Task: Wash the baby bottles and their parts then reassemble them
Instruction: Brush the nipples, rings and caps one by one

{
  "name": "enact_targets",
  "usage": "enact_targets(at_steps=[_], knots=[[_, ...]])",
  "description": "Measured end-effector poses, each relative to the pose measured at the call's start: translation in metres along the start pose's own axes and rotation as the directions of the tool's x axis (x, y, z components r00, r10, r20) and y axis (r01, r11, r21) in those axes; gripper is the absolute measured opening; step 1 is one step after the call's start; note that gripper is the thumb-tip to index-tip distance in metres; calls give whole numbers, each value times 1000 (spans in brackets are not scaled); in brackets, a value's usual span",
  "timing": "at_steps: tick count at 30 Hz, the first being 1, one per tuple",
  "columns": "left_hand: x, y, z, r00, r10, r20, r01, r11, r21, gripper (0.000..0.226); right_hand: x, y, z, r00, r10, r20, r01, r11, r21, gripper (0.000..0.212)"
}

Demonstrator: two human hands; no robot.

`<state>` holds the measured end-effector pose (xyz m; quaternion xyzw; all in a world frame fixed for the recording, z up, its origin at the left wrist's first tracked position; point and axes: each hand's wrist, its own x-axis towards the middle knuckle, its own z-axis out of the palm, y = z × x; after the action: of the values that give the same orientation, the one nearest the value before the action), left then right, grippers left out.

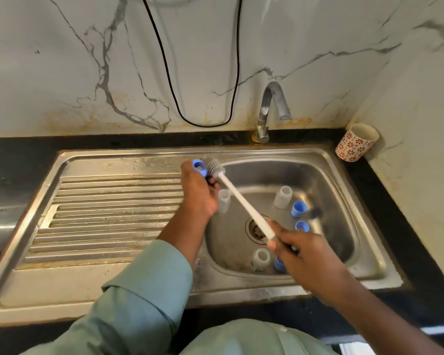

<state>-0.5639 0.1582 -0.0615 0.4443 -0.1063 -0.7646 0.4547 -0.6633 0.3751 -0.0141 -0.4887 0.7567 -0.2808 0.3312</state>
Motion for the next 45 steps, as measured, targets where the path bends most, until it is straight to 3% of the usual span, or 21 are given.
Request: enact_targets(at_steps=[3, 6, 9, 12, 16, 18, 20, 23, 26, 28, 29, 31, 33, 36, 39, 45], knots=[[-14, -12, 4, 998, -27, -52, 28, 999, 24, 38, 4, 0, -2, 1000, 4, -19, -3, 998, 57, 32], [-12, -8, 0, 995, -27, -97, 24, 999, -32, 36, -13, 5, -1, 998, -41, 45, 42, 999, -21, 27], [-17, -13, 0, 998, -50, -49, 52, 998, 39, 40, -12, 7, 1, 1000, 19, 7, -19, 1000, 12, 26], [-18, -17, -2, 996, -64, -63, 66, 997, 42, 38, -20, 9, -2, 996, -68, 53, 67, 998, 17, 26], [-26, -30, -3, 997, -77, -2, 77, 995, 69, 38, -15, 13, -8, 999, 36, 13, -37, 997, 70, 29], [-28, -29, -1, 998, -67, -11, 67, 997, 44, 38, -23, 13, -7, 999, 19, 48, -23, 997, 76, 30], [-29, -34, -1, 999, -37, 13, 35, 994, 108, 38, -29, 13, -8, 996, 27, 84, -36, 994, 107, 28], [-35, -66, 1, 993, -69, 97, 41, 962, 270, 37, 9, 29, -20, 982, 187, 5, -187, 979, 83, 22], [-30, -80, 1, 997, -29, 76, -5, 909, 417, 28, 37, 41, -39, 975, 221, -7, -217, 962, 166, 24], [-19, -85, -7, 993, 101, 64, -118, 747, 655, 13, 40, 54, -52, 981, 196, 0, -192, 962, 195, 36], [-13, -89, -13, 982, 156, 106, -180, 603, 777, 7, 40, 61, -57, 981, 196, 9, -194, 958, 211, 38], [5, -99, -26, 960, 159, 231, -263, 226, 938, 20, 45, 75, -65, 975, 218, 39, -221, 945, 242, 38], [20, -109, -36, 972, 43, 231, -224, -129, 966, 35, 51, 92, -67, 972, 227, 67, -237, 941, 240, 38], [37, -124, -51, 980, -84, 181, -197, -571, 797, 44, 61, 112, -66, 969, 224, 101, -241, 944, 224, 35], [47, -139, -63, 978, -158, 137, -209, -741, 639, 36, 69, 125, -66, 963, 234, 137, -257, 947, 192, 32], [66, -152, -81, 978, -209, -7, -167, -799, 578, 38, 82, 146, -70, 953, 269, 138, -292, 937, 192, 27]])
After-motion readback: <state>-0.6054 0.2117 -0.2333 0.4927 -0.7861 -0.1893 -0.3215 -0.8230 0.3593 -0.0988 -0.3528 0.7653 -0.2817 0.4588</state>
